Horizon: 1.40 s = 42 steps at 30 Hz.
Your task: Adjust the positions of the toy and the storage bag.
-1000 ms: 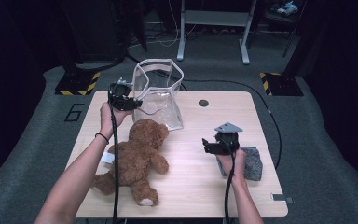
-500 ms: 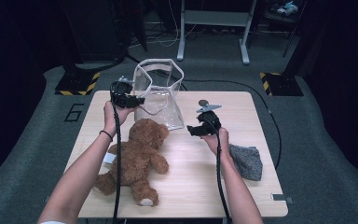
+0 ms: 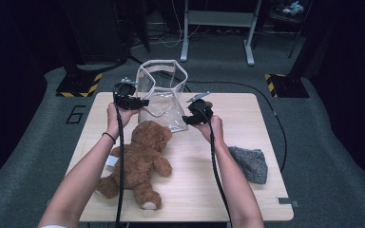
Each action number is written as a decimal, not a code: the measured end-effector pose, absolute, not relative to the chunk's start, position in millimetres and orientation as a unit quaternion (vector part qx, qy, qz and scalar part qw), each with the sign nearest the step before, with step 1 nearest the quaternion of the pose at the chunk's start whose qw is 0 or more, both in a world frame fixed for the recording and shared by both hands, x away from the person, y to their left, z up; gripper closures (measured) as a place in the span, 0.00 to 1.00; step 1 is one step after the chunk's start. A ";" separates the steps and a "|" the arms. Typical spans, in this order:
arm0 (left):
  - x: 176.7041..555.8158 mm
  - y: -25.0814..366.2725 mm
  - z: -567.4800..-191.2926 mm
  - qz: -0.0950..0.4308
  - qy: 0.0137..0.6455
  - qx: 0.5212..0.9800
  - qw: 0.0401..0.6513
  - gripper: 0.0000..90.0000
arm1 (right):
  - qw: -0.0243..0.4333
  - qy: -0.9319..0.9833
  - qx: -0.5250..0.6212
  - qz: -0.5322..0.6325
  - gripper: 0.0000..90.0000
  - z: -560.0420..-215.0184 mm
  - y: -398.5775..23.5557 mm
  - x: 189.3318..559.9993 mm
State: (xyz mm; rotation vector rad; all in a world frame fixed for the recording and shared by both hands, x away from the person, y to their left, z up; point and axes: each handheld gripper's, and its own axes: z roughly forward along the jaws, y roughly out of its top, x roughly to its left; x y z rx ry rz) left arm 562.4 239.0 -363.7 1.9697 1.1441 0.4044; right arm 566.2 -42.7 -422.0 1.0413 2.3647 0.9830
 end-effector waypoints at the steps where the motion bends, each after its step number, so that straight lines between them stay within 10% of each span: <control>1: 562.3 239.0 -363.7 0.160 0.452 0.780 0.402 0.81 | 0.179 0.843 0.371 0.346 0.58 -421.6 -40.0 569.2; 19: 562.9 233.6 -364.2 0.162 0.449 0.779 0.406 0.81 | 0.225 0.834 0.372 0.341 0.97 -410.9 -9.8 586.0; 42: 565.6 216.4 -365.2 0.135 0.441 0.781 0.422 0.75 | 0.254 0.795 0.449 0.319 0.98 -408.9 -39.9 592.8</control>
